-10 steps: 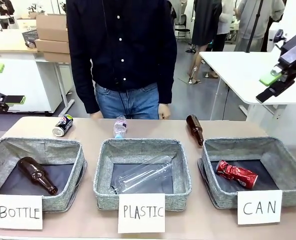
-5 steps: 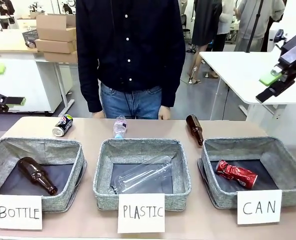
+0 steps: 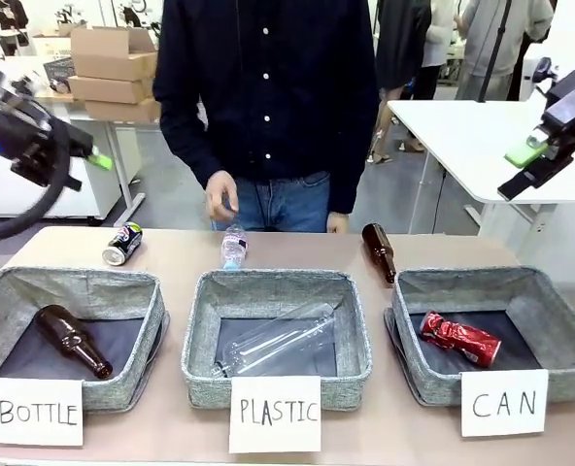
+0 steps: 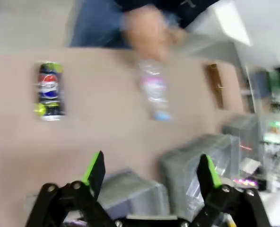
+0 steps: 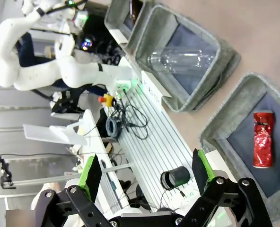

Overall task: Sort the can waste into the basket.
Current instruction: Pick up the can waste from the table and place it in the right Fabric basket.

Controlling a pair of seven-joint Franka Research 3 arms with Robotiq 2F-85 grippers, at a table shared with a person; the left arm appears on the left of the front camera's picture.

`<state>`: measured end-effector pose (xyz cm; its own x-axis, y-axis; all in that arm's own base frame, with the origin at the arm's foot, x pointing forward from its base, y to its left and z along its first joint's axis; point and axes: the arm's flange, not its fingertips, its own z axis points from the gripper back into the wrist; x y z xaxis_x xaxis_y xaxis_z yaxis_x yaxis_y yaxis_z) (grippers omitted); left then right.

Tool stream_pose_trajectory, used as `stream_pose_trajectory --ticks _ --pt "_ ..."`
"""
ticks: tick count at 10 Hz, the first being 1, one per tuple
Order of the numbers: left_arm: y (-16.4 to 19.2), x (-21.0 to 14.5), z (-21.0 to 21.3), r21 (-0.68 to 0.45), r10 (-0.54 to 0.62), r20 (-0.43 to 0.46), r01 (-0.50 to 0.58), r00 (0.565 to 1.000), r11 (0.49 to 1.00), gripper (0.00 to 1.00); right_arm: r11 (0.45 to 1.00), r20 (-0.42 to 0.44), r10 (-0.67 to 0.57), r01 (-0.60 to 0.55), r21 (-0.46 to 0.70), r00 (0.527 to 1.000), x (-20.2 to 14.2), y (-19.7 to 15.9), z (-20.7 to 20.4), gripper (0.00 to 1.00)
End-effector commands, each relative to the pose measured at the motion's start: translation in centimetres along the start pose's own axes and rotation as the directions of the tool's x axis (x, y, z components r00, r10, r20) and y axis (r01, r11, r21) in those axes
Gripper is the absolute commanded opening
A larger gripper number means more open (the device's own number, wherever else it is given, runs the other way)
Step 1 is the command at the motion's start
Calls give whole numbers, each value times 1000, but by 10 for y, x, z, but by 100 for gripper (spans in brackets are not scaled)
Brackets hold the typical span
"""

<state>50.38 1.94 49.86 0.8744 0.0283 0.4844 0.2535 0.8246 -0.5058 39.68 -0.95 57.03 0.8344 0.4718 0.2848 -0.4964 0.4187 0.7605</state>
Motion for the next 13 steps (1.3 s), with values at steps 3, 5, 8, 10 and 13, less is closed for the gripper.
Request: stream_pose_trajectory --ticks 3,5,8,10,13 --pt "-19 12 -9 400 324 -283 -196 903 896 100 1000 -5 27 -27 -8 1000 -3 -1 2 100" --pt "22 5 -33 294 20 -53 -3 998 956 100 1000 -5 27 -27 -8 1000 -3 -1 2 100" --pt "40 26 -62 446 178 -154 -92 972 890 100 1000 -5 27 -27 -8 1000 -3 -1 2 100" --pt "55 45 -105 453 173 -252 -42 952 890 100 1000 -5 27 -27 -8 1000 -3 -1 2 100" --pt "77 68 -158 407 111 -345 42 932 913 100 1000 -5 27 -27 -8 1000 -3 -1 2 100"
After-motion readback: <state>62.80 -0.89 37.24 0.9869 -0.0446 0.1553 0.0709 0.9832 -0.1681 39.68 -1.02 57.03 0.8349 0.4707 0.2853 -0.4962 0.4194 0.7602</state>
